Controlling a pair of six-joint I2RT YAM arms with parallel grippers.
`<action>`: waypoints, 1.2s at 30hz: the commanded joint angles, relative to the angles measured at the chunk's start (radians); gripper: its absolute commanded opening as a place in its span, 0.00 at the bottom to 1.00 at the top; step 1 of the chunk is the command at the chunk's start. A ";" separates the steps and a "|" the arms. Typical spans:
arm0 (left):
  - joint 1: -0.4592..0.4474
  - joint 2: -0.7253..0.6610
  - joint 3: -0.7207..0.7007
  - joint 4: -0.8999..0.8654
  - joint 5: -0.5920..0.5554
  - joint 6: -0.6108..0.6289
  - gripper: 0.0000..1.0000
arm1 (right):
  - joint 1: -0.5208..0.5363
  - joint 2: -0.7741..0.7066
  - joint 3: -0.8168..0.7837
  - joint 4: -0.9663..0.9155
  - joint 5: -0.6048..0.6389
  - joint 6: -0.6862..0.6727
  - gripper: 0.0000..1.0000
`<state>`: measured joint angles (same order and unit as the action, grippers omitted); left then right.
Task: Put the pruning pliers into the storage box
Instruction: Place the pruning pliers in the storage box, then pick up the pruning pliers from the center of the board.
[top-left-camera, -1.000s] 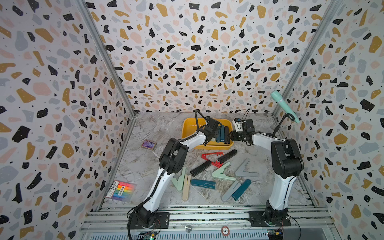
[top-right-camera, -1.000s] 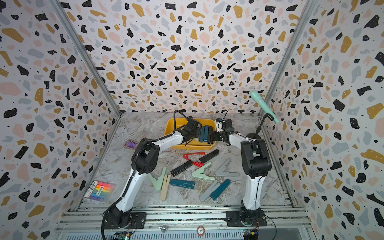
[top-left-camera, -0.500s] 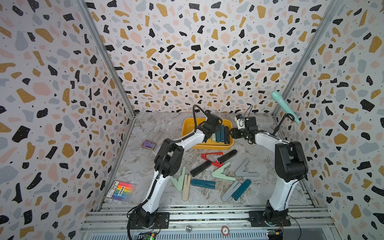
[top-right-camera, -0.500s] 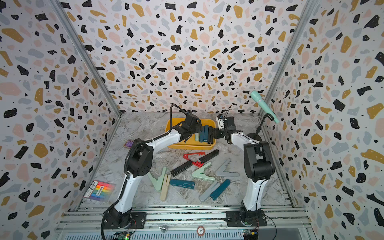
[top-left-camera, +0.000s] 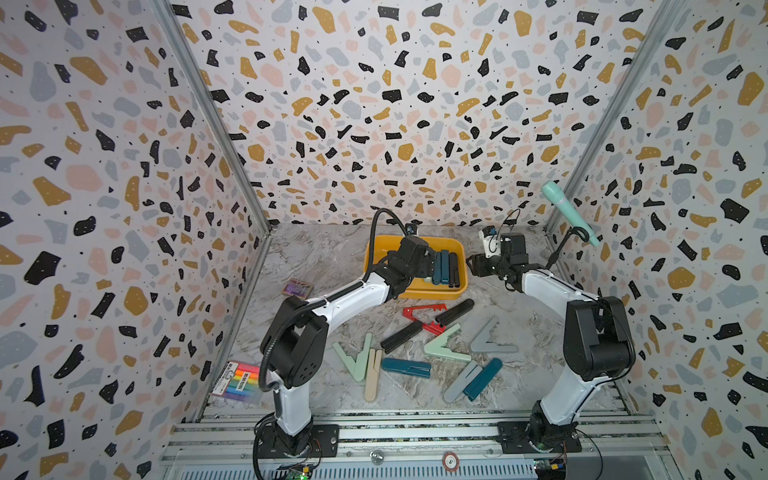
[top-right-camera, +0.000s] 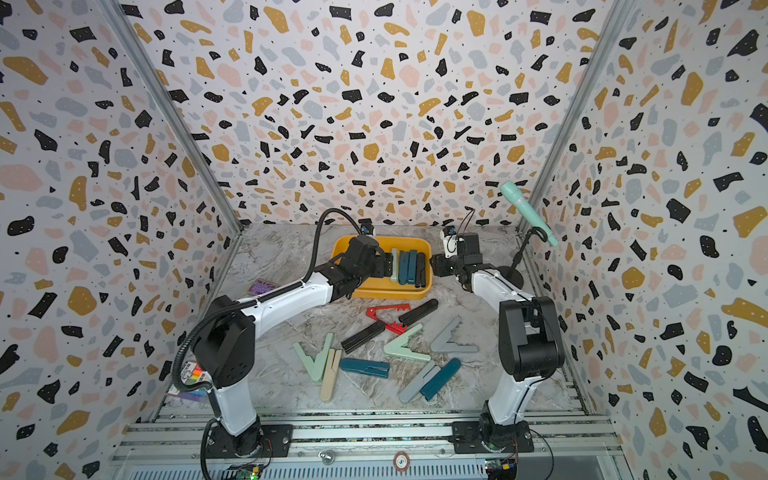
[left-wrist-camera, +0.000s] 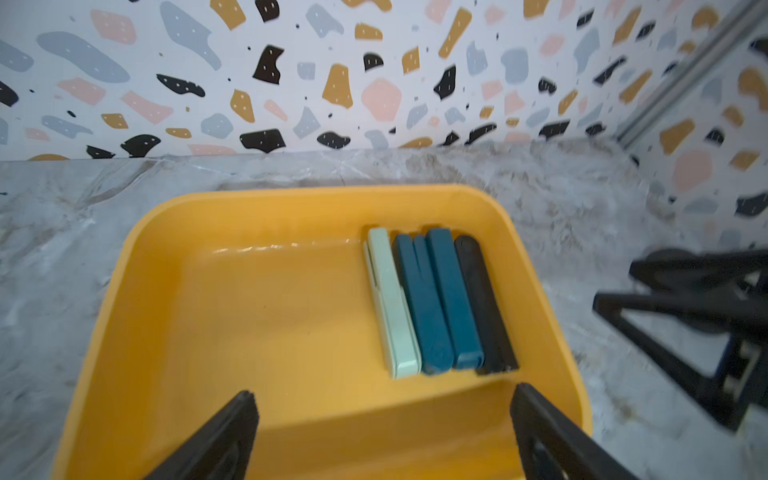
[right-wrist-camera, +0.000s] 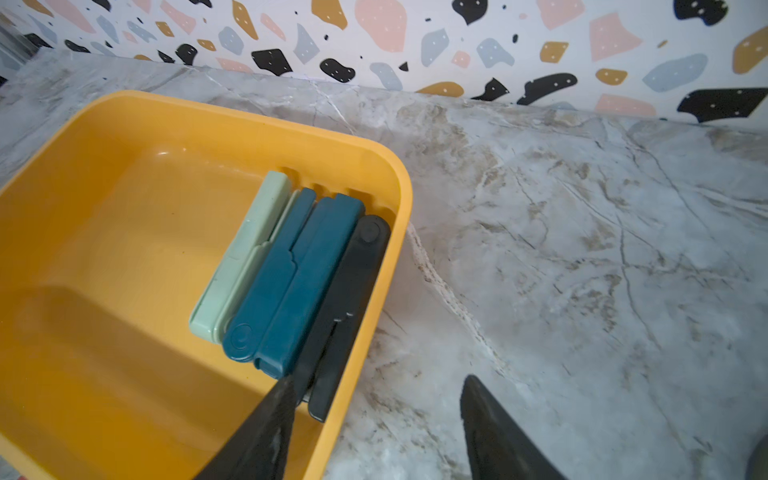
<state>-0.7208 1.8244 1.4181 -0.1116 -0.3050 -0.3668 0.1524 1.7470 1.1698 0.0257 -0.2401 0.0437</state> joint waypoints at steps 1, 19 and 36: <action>-0.022 -0.076 -0.101 -0.085 0.030 0.170 0.99 | -0.020 -0.043 -0.007 0.003 -0.009 0.005 0.66; -0.093 -0.109 -0.367 -0.240 0.128 0.306 0.99 | -0.025 -0.027 -0.010 -0.030 -0.002 0.007 0.67; -0.095 -0.100 -0.354 -0.412 0.135 0.362 0.99 | -0.025 -0.011 -0.002 -0.041 -0.001 0.008 0.68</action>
<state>-0.8101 1.7374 1.0573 -0.4713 -0.1799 -0.0219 0.1246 1.7473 1.1637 0.0082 -0.2386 0.0441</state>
